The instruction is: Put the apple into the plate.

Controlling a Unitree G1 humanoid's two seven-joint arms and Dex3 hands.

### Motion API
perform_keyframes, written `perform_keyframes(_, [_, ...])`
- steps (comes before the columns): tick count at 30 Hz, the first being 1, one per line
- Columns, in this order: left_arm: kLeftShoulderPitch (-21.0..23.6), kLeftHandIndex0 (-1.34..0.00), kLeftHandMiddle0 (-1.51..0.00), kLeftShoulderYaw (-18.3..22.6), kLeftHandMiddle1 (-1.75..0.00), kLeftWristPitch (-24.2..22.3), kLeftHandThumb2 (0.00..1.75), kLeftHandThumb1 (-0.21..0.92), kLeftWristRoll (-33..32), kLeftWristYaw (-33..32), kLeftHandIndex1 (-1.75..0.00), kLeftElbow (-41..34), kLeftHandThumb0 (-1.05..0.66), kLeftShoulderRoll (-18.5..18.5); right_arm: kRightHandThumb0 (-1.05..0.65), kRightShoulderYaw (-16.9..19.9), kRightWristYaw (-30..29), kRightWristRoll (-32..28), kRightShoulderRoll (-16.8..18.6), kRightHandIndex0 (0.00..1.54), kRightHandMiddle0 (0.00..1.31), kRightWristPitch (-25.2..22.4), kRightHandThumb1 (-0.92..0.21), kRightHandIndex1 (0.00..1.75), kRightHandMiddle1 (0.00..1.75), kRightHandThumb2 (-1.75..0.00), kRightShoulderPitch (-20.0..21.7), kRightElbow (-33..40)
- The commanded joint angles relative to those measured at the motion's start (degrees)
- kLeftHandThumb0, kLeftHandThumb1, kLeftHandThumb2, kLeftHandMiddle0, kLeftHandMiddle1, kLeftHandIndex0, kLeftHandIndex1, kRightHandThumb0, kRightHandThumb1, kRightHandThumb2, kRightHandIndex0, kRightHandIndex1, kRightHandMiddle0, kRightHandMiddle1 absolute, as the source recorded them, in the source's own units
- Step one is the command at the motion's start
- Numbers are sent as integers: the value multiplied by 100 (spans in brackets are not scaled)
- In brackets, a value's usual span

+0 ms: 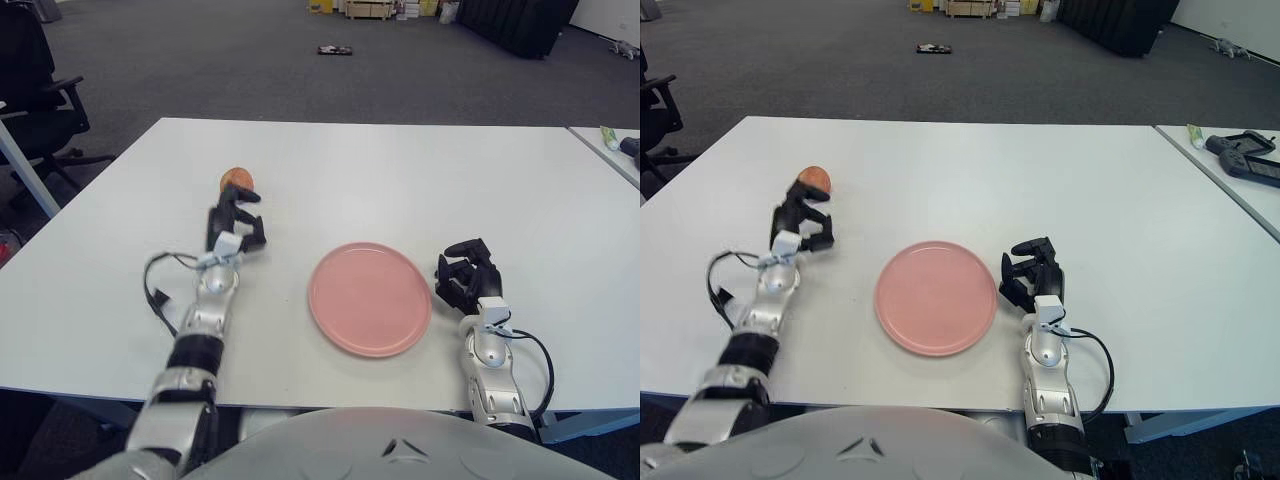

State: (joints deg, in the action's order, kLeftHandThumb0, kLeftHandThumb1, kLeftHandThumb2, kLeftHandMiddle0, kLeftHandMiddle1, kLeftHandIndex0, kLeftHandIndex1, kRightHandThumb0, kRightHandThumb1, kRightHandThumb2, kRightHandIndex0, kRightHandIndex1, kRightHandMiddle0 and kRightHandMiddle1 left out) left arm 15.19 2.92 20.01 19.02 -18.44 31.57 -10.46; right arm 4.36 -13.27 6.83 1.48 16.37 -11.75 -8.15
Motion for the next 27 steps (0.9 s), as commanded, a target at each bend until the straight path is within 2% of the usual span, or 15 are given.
perform_keyframes(1, [486, -40, -70, -164, -160, -13, 131, 30, 338, -223, -175, 496, -1, -319, -39, 10, -20, 37, -23, 64, 35, -49, -66, 150, 175, -89, 79, -114])
perform_keyframes(4, [776, -38, -68, -270, -156, 48, 124, 34, 514, -409, -175, 839, -1, -502, -39, 18, -38, 41, -24, 64, 35, -46, -66, 149, 175, -89, 85, -124])
perform_keyframes(8, [1042, -31, -61, -387, -150, 89, 106, 48, 660, -597, -175, 1163, -1, -672, -39, 35, -56, 37, -25, 65, 35, -19, -66, 148, 175, -89, 94, -144])
perform_keyframes(11, [1235, -24, -54, -466, -146, 92, 87, 62, 749, -708, -175, 1310, -1, -789, -39, 55, -56, 11, -22, 66, 36, -19, -66, 148, 175, -89, 98, -149])
perform_keyframes(13, [1343, -16, -46, -506, -144, 106, 64, 78, 778, -747, -175, 1383, -1, -845, -39, 63, -54, -1, -19, 66, 36, -20, -65, 148, 175, -90, 102, -155])
perform_keyframes(16, [1520, -12, -41, -569, -143, 129, 51, 87, 791, -696, -175, 1523, -1, -964, -39, 79, -60, -15, -10, 66, 36, -6, -65, 148, 175, -90, 111, -169])
perform_keyframes(18, [1651, -15, -33, -632, -136, 137, 52, 90, 819, -649, -175, 1665, -17, -1058, -39, 89, -71, -25, -3, 66, 37, 14, -64, 148, 175, -91, 118, -184])
perform_keyframes(20, [1859, -6, -15, -705, -123, 153, 69, 91, 862, -618, -144, 1968, -45, -1170, -39, 96, -87, -34, 7, 64, 36, 35, -64, 150, 175, -91, 126, -201])
perform_keyframes(23, [2219, -2, -6, -827, -108, 119, 75, 92, 923, -581, -125, 2500, -60, -1292, -39, 109, -116, -41, 23, 64, 36, 65, -65, 151, 175, -91, 140, -229])
perform_keyframes(26, [2509, -1, -2, -944, -86, 83, 71, 92, 965, -620, -104, 2907, -74, -1319, -39, 115, -124, -39, 29, 64, 36, 86, -65, 151, 175, -90, 156, -256])
perform_keyframes(27, [2609, 0, -1, -992, -84, 56, 71, 92, 991, -649, -101, 3030, -75, -1318, -39, 116, -123, -38, 27, 64, 36, 90, -65, 152, 175, -90, 160, -265])
